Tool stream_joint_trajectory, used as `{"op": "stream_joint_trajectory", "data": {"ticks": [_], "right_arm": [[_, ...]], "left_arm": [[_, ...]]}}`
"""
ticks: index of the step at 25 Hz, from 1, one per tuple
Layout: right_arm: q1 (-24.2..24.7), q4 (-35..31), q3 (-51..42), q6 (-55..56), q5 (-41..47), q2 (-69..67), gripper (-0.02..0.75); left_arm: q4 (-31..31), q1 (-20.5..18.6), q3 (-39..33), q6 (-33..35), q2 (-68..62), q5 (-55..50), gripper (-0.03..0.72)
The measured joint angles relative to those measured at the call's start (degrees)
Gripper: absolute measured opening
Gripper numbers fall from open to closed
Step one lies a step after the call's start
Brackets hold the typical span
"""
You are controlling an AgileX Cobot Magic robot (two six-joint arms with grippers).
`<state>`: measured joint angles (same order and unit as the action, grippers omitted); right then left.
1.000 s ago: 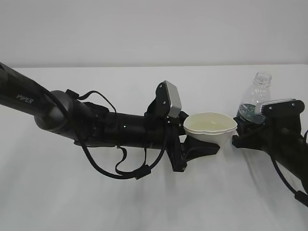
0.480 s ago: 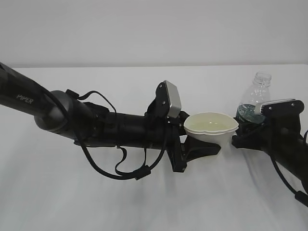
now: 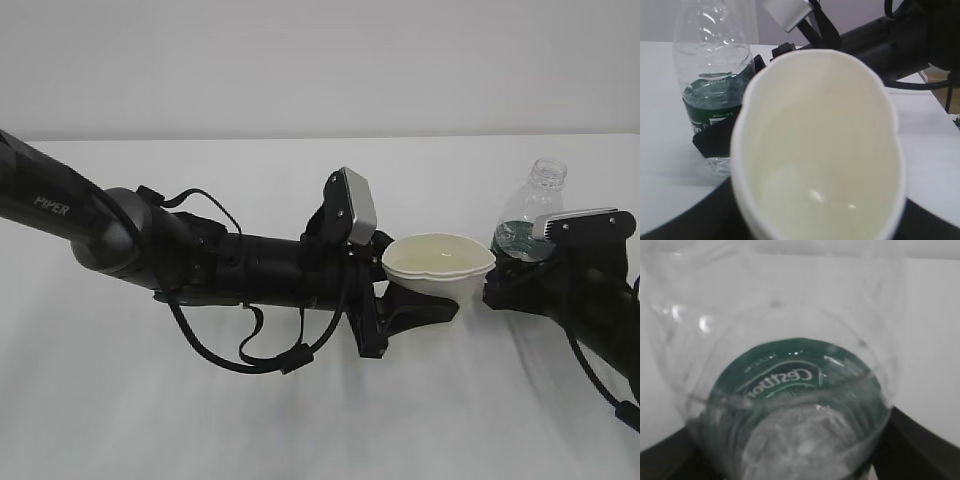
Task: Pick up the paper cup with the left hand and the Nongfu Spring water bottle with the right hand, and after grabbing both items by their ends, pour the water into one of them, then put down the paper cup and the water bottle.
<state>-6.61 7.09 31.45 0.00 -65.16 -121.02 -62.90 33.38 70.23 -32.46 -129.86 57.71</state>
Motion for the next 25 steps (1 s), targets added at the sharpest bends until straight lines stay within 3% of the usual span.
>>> {"op": "stream_joint_trajectory", "data": {"ticks": [16, 25], "right_arm": [[0.0, -0.2, -3.21, 0.0, -0.22, 0.11, 0.59], [0.0, -0.2, -9.48, -0.39, -0.31, 8.45, 0.59]], "left_arm": [[0.0, 0.0, 0.0, 0.0, 0.0, -1.71, 0.394], [1.31, 0.0, 0.0, 0.0, 0.0, -2.64, 0.444]]}}
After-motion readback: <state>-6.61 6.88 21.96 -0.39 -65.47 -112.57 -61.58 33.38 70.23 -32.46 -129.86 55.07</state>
